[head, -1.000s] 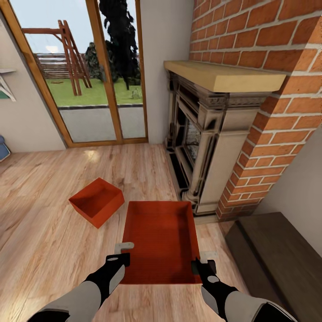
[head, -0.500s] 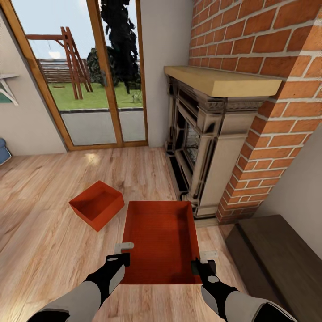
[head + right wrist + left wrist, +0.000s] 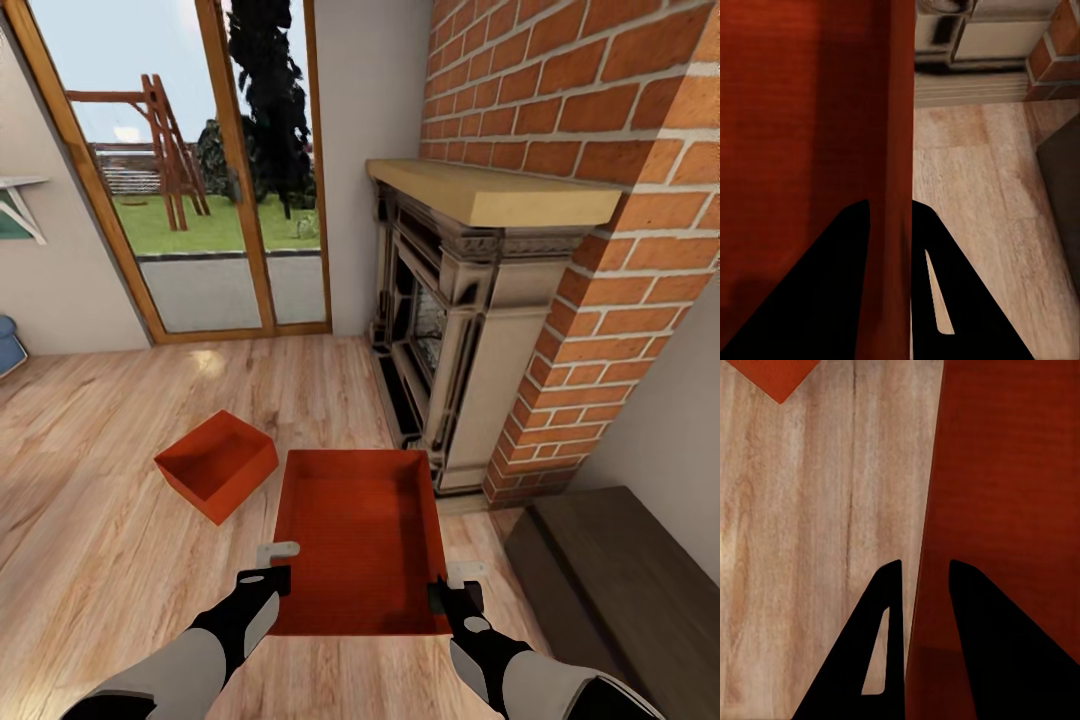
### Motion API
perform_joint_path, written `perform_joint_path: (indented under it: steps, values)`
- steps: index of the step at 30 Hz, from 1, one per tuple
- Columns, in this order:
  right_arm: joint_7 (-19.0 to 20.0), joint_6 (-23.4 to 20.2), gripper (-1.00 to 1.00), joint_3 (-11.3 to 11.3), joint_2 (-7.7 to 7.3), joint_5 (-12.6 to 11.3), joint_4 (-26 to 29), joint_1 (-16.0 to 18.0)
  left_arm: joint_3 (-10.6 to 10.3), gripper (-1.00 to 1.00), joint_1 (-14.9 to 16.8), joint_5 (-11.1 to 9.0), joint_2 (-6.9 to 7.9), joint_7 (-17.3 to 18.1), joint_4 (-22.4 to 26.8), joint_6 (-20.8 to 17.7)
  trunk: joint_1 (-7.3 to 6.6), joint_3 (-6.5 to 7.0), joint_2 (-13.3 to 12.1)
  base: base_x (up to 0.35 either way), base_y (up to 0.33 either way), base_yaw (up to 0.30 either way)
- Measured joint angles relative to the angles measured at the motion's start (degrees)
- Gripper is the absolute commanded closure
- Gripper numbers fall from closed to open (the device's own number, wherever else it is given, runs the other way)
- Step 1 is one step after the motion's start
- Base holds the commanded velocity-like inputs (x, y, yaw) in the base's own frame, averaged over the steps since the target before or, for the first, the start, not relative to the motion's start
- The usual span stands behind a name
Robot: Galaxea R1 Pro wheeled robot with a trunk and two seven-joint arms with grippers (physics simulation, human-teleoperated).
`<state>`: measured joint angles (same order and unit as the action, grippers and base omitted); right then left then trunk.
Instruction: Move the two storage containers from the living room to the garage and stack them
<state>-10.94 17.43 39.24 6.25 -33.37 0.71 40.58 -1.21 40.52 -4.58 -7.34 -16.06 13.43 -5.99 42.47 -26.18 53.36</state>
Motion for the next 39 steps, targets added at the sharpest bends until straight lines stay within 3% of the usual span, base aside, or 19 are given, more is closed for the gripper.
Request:
perform_joint_path:
  steps: [39]
  values:
    - [0.0,-0.1,1.00,-0.2,-0.05,0.3,0.1,0.0,0.0,1.00,0.0,-0.1,-0.01,0.0,0.1,0.0,0.00,3.50,0.0,0.000,0.000,0.000]
